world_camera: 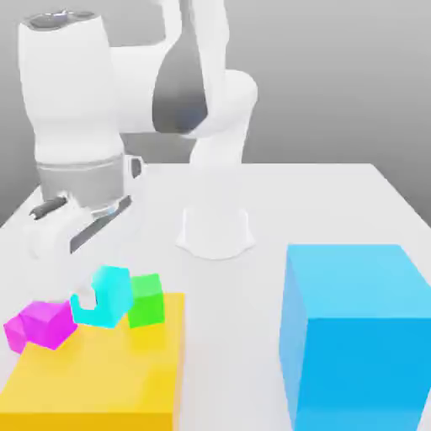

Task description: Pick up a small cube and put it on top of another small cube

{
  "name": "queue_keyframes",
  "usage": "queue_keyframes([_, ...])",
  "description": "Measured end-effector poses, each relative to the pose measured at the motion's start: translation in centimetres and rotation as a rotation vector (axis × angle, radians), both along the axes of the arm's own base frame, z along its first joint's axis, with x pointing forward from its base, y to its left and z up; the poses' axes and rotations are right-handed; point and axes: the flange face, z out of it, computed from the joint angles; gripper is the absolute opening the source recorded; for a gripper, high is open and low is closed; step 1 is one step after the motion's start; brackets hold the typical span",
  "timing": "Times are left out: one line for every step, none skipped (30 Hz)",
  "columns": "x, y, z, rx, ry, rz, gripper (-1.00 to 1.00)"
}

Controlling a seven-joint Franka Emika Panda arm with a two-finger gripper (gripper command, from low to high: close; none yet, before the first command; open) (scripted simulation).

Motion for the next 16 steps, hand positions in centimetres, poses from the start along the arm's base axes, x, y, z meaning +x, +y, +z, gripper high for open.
queue_keyframes([-1.7, -2.6, -1.1, -0.006, 0.019, -0.016, -1.0])
queue_keyframes([-3.9, -4.9, -2.7, -0.007, 0.044, -0.041, -1.0])
queue_keyframes([-5.5, -5.8, -4.1, 0.0, 0.063, -0.065, -1.0])
queue_keyframes([-6.5, -6.3, -4.9, 0.008, 0.071, -0.111, -1.0])
queue_keyframes([-7.6, -7.3, -5.4, 0.017, 0.066, -0.18, -1.0])
queue_keyframes([-8.8, -8.6, -5.5, 0.01, 0.063, -0.233, -1.0])
queue_keyframes([-9.4, -9.3, -5.9, 0.005, 0.06, -0.26, -1.0])
queue_keyframes([-9.7, -9.7, -6.4, 0.002, 0.058, -0.275, -1.0])
queue_keyframes([-9.8, -10.0, -7.1, 0.001, 0.056, -0.282, -1.0])
queue_keyframes([-9.8, -10.1, -7.9, 0.0, 0.056, -0.286, -1.0])
queue_keyframes([-9.9, -10.1, -8.8, -0.001, 0.055, -0.288, -1.0])
queue_keyframes([-9.9, -10.1, -9.7, 0.0, 0.056, -0.289, -1.0])
queue_keyframes([-9.9, -10.1, -10.7, 0.001, 0.056, -0.288, -1.0])
queue_keyframes([-10.0, -10.0, -11.5, 0.002, 0.058, -0.287, 1.0])
queue_keyframes([-10.0, -10.0, -11.5, 0.002, 0.058, -0.287, 1.0])
queue_keyframes([-10.0, -10.0, -11.5, 0.002, 0.058, -0.287, 1.0])
